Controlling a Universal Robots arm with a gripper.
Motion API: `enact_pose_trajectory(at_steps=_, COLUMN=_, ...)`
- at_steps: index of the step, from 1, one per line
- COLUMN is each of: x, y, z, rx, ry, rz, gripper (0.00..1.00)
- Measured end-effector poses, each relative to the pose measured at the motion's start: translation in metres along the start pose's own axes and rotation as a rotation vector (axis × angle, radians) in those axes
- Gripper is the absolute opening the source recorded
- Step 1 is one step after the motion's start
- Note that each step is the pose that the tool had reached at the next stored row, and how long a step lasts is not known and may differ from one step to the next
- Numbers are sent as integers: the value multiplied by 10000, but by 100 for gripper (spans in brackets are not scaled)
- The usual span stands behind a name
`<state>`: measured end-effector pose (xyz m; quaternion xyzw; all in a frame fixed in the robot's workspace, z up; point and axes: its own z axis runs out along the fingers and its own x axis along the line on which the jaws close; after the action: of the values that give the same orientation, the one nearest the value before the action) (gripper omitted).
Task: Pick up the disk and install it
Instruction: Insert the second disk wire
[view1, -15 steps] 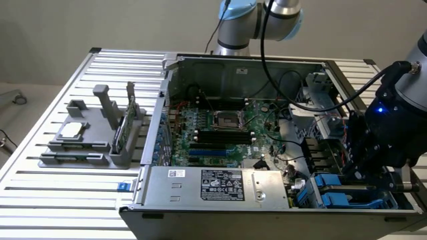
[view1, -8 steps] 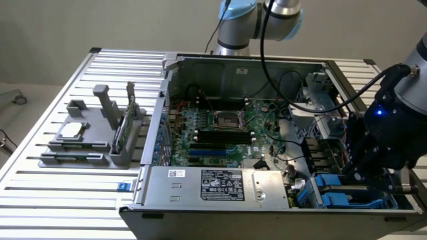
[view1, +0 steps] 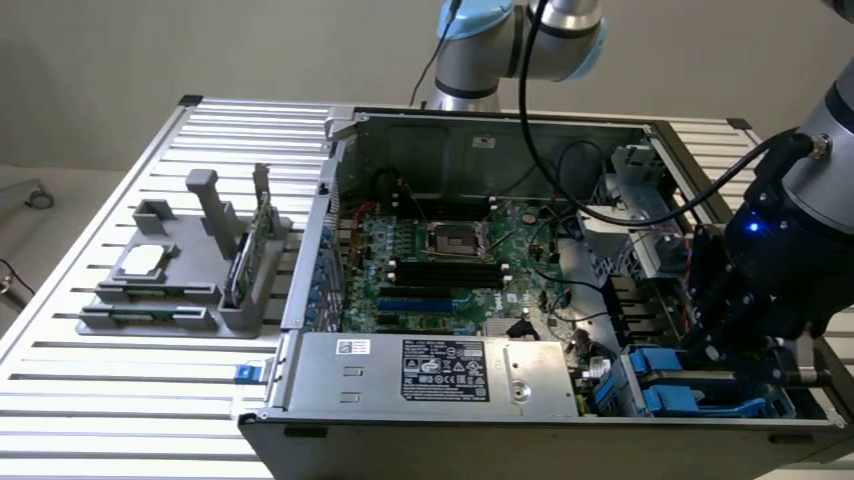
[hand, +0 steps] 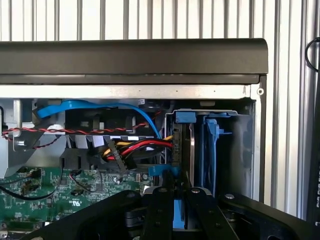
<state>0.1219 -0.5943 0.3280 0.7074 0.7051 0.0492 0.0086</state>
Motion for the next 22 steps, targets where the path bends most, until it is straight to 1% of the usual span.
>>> enact_pose_trajectory(at_steps=2, x=0, y=0, z=2, rx=-2, ry=27, rz=-16, gripper=16)
enact_pose_trajectory(at_steps=3, x=1, y=3, z=-17, rx=-1, ry=17, rz=-23, gripper=16)
enact_pose_trajectory(at_steps=4, x=-5, y=3, z=-10, rx=-3, ry=40, rz=-25, gripper=16)
enact_pose_trajectory(at_steps=5, x=-6, y=4, z=6, rx=-4, ry=85, rz=-26, gripper=17)
enact_pose_trajectory(at_steps=6, x=-7, y=4, z=17, rx=-4, ry=114, rz=-25, gripper=23)
enact_pose_trajectory(at_steps=7, x=-7, y=3, z=16, rx=-3, ry=117, rz=-24, gripper=30)
enact_pose_trajectory(at_steps=8, x=-7, y=3, z=9, rx=-2, ry=110, rz=-23, gripper=30)
enact_pose_trajectory(at_steps=9, x=-7, y=3, z=3, rx=-2, ry=105, rz=-22, gripper=36)
enact_pose_trajectory(at_steps=10, x=-7, y=3, z=-3, rx=-2, ry=106, rz=-22, gripper=36)
enact_pose_trajectory(at_steps=12, x=-5, y=5, z=-31, rx=-1, ry=104, rz=-22, gripper=48)
enact_pose_trajectory(at_steps=15, x=-1, y=11, z=-96, rx=-1, ry=106, rz=-22, gripper=48)
enact_pose_trajectory(at_steps=19, x=6, y=19, z=-217, rx=-1, ry=106, rz=-23, gripper=48)
enact_pose_trajectory(at_steps=21, x=9, y=17, z=-279, rx=-2, ry=103, rz=-23, gripper=46)
enact_pose_trajectory(at_steps=22, x=11, y=13, z=-309, rx=-1, ry=104, rz=-23, gripper=39)
